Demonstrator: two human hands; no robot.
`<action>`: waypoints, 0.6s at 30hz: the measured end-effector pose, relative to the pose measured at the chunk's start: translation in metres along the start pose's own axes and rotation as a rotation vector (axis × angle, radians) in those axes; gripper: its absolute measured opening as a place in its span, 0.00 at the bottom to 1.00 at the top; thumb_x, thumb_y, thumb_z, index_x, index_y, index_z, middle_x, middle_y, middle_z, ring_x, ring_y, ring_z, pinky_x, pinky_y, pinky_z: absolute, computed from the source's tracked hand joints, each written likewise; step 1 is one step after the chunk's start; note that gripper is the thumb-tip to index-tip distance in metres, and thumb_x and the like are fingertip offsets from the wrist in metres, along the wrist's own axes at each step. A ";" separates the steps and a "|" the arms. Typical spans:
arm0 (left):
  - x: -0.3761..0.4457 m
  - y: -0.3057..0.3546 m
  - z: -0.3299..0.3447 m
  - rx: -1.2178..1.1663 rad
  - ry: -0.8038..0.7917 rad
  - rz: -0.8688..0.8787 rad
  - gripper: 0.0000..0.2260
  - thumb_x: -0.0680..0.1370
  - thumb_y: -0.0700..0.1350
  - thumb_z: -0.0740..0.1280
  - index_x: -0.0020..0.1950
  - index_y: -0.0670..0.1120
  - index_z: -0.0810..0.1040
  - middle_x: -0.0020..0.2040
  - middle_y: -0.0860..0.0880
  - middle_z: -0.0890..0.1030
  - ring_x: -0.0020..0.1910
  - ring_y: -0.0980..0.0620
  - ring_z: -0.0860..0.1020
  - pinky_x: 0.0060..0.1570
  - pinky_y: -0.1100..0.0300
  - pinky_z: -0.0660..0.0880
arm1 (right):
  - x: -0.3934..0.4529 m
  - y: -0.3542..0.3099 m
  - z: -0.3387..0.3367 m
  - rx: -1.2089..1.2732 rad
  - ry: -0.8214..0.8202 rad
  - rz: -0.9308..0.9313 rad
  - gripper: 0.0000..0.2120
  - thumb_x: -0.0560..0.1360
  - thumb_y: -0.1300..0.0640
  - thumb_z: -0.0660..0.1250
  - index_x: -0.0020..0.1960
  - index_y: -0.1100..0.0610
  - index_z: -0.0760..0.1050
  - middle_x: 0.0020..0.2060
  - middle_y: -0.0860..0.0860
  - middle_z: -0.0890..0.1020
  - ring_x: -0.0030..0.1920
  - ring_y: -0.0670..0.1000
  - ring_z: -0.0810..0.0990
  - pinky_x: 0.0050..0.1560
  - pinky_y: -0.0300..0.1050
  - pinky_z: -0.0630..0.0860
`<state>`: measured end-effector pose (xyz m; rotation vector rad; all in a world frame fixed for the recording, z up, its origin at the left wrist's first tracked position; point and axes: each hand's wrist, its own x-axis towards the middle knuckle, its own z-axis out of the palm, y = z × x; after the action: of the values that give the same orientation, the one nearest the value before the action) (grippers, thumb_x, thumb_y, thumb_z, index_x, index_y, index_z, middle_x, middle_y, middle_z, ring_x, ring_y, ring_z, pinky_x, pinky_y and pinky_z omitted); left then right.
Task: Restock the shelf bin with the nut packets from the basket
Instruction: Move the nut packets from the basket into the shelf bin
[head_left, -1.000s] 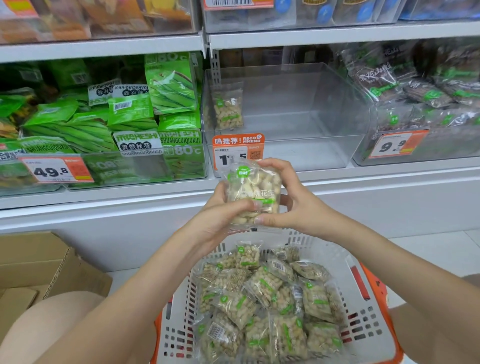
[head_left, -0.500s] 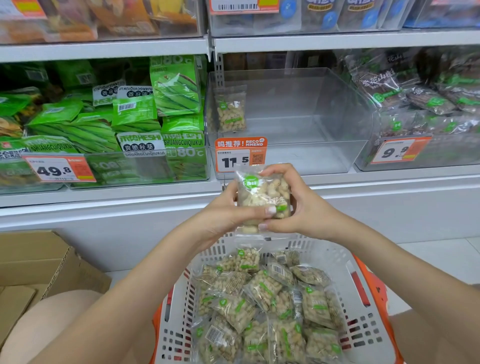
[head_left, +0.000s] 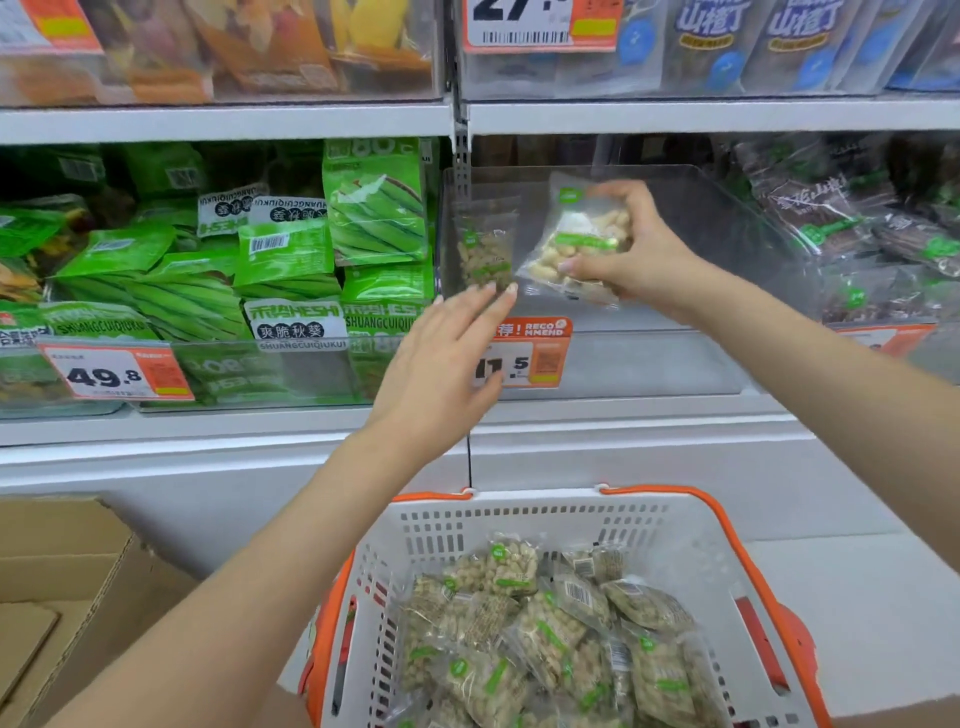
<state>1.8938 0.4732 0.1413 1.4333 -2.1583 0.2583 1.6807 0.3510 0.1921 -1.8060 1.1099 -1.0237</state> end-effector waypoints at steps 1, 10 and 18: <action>0.000 -0.002 0.002 -0.010 -0.008 0.001 0.30 0.74 0.44 0.68 0.75 0.44 0.63 0.71 0.43 0.69 0.70 0.44 0.67 0.72 0.50 0.57 | 0.013 0.005 0.005 -0.080 -0.018 -0.022 0.33 0.67 0.60 0.78 0.63 0.45 0.63 0.54 0.51 0.72 0.44 0.48 0.75 0.36 0.35 0.75; 0.006 -0.003 0.012 0.013 0.066 -0.036 0.24 0.70 0.43 0.68 0.67 0.44 0.74 0.53 0.47 0.79 0.52 0.45 0.78 0.69 0.52 0.58 | 0.098 0.054 0.068 -0.284 -0.279 -0.110 0.41 0.66 0.65 0.77 0.68 0.58 0.53 0.62 0.51 0.63 0.60 0.50 0.68 0.47 0.24 0.70; 0.004 0.002 0.017 -0.026 0.098 -0.064 0.19 0.74 0.45 0.64 0.65 0.45 0.74 0.50 0.48 0.78 0.49 0.46 0.77 0.70 0.50 0.58 | 0.103 0.088 0.088 -0.601 -0.120 -0.096 0.41 0.62 0.53 0.80 0.65 0.46 0.57 0.65 0.57 0.61 0.61 0.59 0.67 0.59 0.54 0.72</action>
<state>1.8851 0.4634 0.1293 1.4423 -2.0264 0.2710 1.7639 0.2436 0.1038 -2.3746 1.3617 -0.6560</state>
